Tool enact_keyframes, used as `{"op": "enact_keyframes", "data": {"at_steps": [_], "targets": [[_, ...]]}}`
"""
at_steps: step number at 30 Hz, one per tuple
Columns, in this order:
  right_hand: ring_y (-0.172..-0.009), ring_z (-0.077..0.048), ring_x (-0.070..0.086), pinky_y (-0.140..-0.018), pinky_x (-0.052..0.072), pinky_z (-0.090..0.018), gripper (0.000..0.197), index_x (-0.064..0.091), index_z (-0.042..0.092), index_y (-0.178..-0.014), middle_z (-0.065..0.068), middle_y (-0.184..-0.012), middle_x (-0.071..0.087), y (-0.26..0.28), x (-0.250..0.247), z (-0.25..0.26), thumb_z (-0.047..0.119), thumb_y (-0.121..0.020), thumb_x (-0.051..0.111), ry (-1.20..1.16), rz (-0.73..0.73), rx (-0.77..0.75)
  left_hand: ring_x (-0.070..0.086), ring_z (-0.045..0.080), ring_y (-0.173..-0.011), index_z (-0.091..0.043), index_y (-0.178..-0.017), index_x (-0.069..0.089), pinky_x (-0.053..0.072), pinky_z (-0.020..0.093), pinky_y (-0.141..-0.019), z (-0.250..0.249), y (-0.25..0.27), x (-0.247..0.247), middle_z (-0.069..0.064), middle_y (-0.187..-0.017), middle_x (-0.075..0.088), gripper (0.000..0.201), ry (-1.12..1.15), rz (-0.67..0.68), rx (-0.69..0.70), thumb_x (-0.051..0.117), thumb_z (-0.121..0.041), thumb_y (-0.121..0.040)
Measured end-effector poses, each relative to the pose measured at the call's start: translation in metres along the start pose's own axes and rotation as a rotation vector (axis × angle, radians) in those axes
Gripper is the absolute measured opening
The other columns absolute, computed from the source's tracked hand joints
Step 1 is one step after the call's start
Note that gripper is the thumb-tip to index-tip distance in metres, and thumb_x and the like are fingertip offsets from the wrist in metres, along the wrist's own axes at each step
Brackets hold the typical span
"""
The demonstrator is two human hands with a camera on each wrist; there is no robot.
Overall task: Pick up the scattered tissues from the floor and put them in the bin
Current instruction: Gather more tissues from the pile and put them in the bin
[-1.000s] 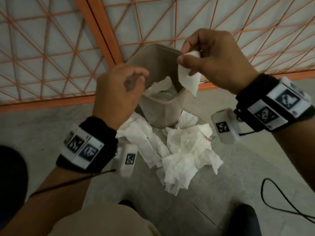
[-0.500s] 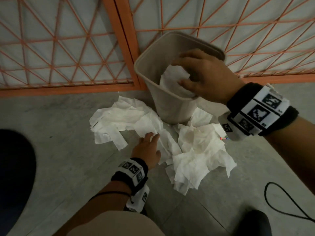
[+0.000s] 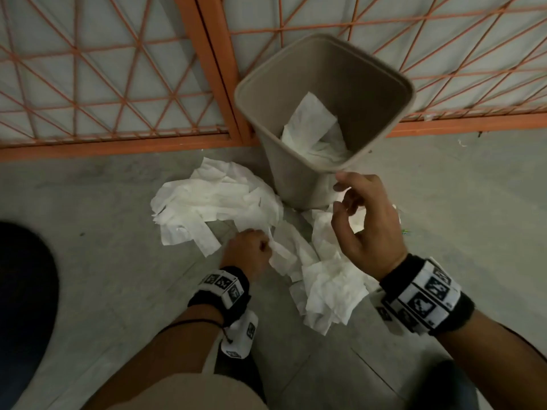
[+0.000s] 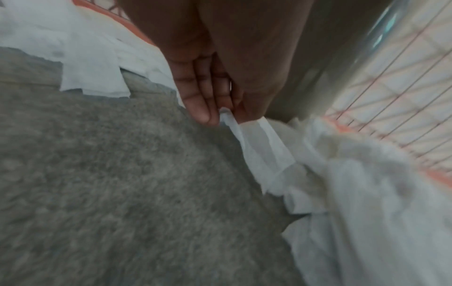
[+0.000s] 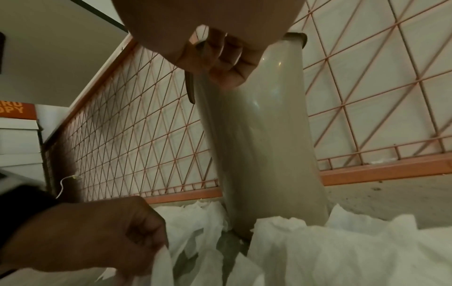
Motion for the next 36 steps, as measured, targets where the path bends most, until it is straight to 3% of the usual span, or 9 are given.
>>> {"op": "enact_keyframes", "data": {"at_steps": [6, 9, 12, 14, 16, 19, 25, 31, 36], "targets": [[-0.082, -0.017, 0.056, -0.073, 0.047, -0.023, 0.034, 0.053, 0.008, -0.112, -0.011, -0.099, 0.060, 0.009, 0.016, 0.002, -0.006, -0.082, 0.053, 0.018, 0.058, -0.154, 0.065, 0.018, -0.081, -0.016, -0.089, 0.066, 0.055, 0.033, -0.078, 0.001, 0.029, -0.034, 0.000, -0.087, 0.068, 0.011, 0.165, -0.066, -0.080, 0.067, -0.025, -0.083], [-0.097, -0.026, 0.058, -0.078, 0.052, -0.034, 0.032, 0.057, 0.016, -0.118, -0.010, -0.111, 0.061, 0.029, 0.050, -0.013, 0.009, -0.086, 0.055, 0.196, 0.390, -0.095, 0.067, 0.015, -0.081, -0.016, -0.088, 0.068, 0.056, 0.031, -0.079, 0.001, 0.042, -0.061, -0.001, -0.086, 0.071, 0.007, 0.289, -0.115, -0.103, 0.071, -0.018, -0.082], [-0.128, -0.030, 0.041, -0.101, 0.044, -0.046, 0.053, 0.040, 0.024, -0.139, -0.009, -0.144, 0.040, 0.055, 0.083, -0.043, 0.023, -0.088, 0.053, 0.399, 0.808, 0.119, 0.067, 0.004, -0.075, -0.020, -0.085, 0.067, 0.051, 0.013, -0.070, -0.011, 0.052, -0.097, -0.005, -0.082, 0.071, 0.011, 0.362, -0.197, -0.032, 0.072, -0.010, -0.081], [-0.130, -0.033, 0.040, -0.102, 0.042, -0.048, 0.056, 0.038, 0.025, -0.141, -0.009, -0.147, 0.037, 0.068, 0.089, -0.057, 0.021, -0.087, 0.053, 0.480, 0.911, 0.161, 0.069, 0.009, -0.076, -0.021, -0.087, 0.067, 0.056, 0.020, -0.072, -0.029, 0.057, -0.126, -0.003, -0.083, 0.072, 0.014, 0.426, -0.228, 0.037, 0.072, -0.009, -0.081], [-0.109, -0.035, 0.057, -0.087, 0.051, -0.045, 0.045, 0.058, 0.021, -0.122, -0.011, -0.130, 0.056, 0.074, 0.086, -0.063, 0.013, -0.078, 0.064, 0.526, 0.874, 0.099, 0.071, 0.022, -0.079, -0.022, -0.090, 0.067, 0.059, 0.039, -0.077, -0.056, 0.061, -0.157, 0.002, -0.085, 0.072, 0.019, 0.503, -0.244, 0.139, 0.070, -0.005, -0.082], [-0.083, -0.034, 0.065, -0.072, 0.057, -0.040, 0.027, 0.072, 0.016, -0.090, -0.009, -0.098, 0.070, 0.074, 0.071, -0.068, 0.002, -0.067, 0.071, 0.519, 0.803, 0.078, 0.072, 0.017, -0.080, -0.024, -0.089, 0.064, 0.060, 0.038, -0.076, -0.105, 0.059, -0.201, -0.004, -0.085, 0.072, 0.020, 0.522, -0.316, 0.352, 0.069, -0.005, -0.085], [-0.091, -0.028, 0.062, -0.075, 0.056, -0.041, 0.019, 0.073, 0.020, -0.094, -0.002, -0.096, 0.070, 0.057, 0.019, -0.041, 0.008, -0.084, 0.062, 0.269, 0.604, 0.148, 0.065, 0.011, -0.082, -0.010, -0.094, 0.066, 0.054, 0.022, -0.075, -0.181, 0.004, -0.235, -0.002, -0.091, 0.069, 0.012, 0.285, -0.549, 0.657, 0.065, -0.021, -0.088], [-0.081, -0.018, 0.063, -0.073, 0.051, -0.030, 0.016, 0.074, 0.023, -0.095, 0.005, -0.090, 0.071, 0.008, -0.044, 0.019, 0.012, -0.087, 0.066, 0.151, 0.407, 0.034, 0.063, 0.014, -0.099, -0.034, -0.102, 0.070, 0.051, 0.034, -0.093, -0.182, -0.051, -0.198, -0.007, -0.109, 0.069, 0.025, -0.142, -0.232, 0.479, 0.064, -0.026, -0.078], [-0.072, -0.013, 0.064, -0.068, 0.052, -0.030, 0.014, 0.076, 0.019, -0.094, 0.003, -0.085, 0.070, -0.056, -0.087, 0.046, 0.012, -0.087, 0.065, 0.040, 0.187, 0.070, 0.058, 0.005, -0.095, -0.022, -0.099, 0.073, 0.046, 0.020, -0.089, -0.168, -0.011, -0.196, -0.016, -0.100, 0.066, 0.022, 0.136, -0.582, 0.625, 0.058, -0.016, -0.084]]}}
Point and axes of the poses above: each hand's wrist, its own y-axis away from the middle knuckle, its own x-axis out of the palm, z = x × y, the point moved 2 cm from there along -y, towards the middle knuckle
